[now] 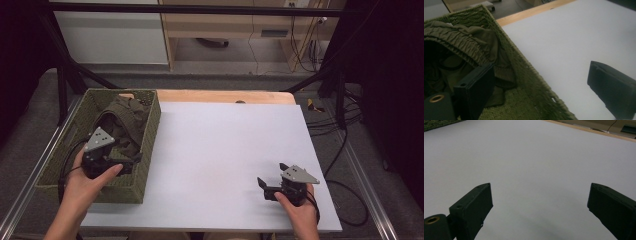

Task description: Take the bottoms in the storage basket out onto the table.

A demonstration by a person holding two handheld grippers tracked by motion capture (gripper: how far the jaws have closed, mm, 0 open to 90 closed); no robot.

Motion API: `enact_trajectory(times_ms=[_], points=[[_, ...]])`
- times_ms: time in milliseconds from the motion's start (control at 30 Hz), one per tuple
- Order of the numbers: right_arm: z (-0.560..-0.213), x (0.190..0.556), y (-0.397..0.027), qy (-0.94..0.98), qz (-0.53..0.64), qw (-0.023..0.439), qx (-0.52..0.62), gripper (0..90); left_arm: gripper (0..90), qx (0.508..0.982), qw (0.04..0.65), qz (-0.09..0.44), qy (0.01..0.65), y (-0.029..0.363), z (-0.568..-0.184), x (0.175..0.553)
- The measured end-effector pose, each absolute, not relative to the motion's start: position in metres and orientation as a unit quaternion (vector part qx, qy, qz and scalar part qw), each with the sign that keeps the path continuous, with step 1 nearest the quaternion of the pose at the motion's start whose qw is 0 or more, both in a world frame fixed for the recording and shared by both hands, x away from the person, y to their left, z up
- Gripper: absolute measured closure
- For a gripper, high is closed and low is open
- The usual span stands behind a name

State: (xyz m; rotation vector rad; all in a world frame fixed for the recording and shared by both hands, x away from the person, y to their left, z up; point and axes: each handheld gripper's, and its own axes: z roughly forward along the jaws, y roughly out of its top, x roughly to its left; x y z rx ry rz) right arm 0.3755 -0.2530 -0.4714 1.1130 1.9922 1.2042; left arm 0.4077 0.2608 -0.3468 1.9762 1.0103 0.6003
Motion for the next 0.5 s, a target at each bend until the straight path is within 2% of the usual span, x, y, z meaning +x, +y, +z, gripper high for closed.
enact_trajectory(times_ms=[267, 500], points=[[-0.471, 0.375, -0.253, 0.743, 0.449, 0.273, 0.415, 6.0, 7.8, 0.797, 0.362, 0.254, 0.41, 0.269, -0.338, 0.44], [-0.472, 0.376, -0.251, 0.747, 0.446, 0.271, 0.411, 5.9, 7.5, 0.794, 0.35, 0.261, 0.423, 0.277, -0.331, 0.468]])
